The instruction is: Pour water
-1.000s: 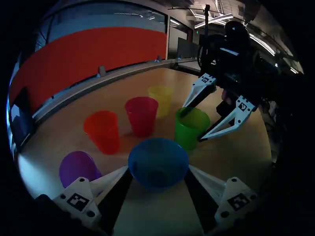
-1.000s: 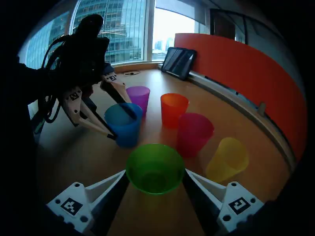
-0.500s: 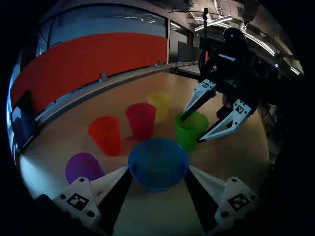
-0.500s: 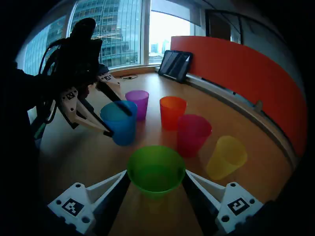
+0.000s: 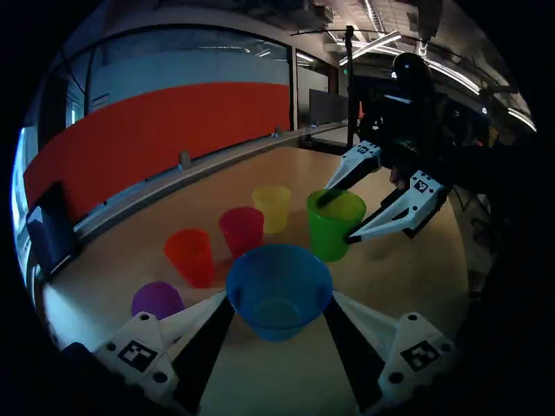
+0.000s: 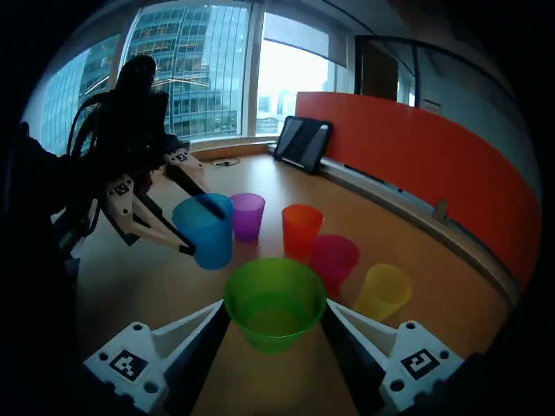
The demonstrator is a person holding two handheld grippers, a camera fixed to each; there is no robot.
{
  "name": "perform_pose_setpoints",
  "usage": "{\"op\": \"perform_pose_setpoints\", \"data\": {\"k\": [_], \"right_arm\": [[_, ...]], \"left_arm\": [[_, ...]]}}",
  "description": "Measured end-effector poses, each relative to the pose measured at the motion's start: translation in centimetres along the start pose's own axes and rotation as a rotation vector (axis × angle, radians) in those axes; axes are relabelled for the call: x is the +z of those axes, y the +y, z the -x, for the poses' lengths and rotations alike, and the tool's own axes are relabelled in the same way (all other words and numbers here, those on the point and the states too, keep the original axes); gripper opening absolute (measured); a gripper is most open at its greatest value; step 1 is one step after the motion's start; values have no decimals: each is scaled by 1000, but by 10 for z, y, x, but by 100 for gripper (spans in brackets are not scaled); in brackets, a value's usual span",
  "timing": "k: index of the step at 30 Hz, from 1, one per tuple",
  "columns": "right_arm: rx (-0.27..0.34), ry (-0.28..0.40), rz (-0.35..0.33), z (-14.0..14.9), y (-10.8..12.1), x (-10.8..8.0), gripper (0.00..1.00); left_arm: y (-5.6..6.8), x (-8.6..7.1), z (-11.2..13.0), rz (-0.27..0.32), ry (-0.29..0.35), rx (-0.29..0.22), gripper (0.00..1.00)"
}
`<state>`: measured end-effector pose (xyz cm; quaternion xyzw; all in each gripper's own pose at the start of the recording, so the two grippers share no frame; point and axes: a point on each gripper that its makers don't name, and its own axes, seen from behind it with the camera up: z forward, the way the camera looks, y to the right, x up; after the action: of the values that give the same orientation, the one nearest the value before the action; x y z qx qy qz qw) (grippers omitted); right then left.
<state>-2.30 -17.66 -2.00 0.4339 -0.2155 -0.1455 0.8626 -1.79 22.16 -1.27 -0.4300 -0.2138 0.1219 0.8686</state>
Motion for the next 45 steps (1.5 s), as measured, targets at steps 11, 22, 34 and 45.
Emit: {"op": "perform_pose_setpoints", "data": {"k": [11,22,34,45], "right_arm": [[13,121,49,-38,-5,-24,91],[39,254,85,-76,-5,-41,91],[33,325,107,-104,-3,-51,91],[20,339,110,-114,-3,-57,91]], "left_arm": [[-1,-23,-26,-43,64,0,85],[-6,-47,-57,-65,171,-34,85],[-9,-66,-90,-69,279,-65,85],[-11,-72,-102,-77,311,-57,85]]}}
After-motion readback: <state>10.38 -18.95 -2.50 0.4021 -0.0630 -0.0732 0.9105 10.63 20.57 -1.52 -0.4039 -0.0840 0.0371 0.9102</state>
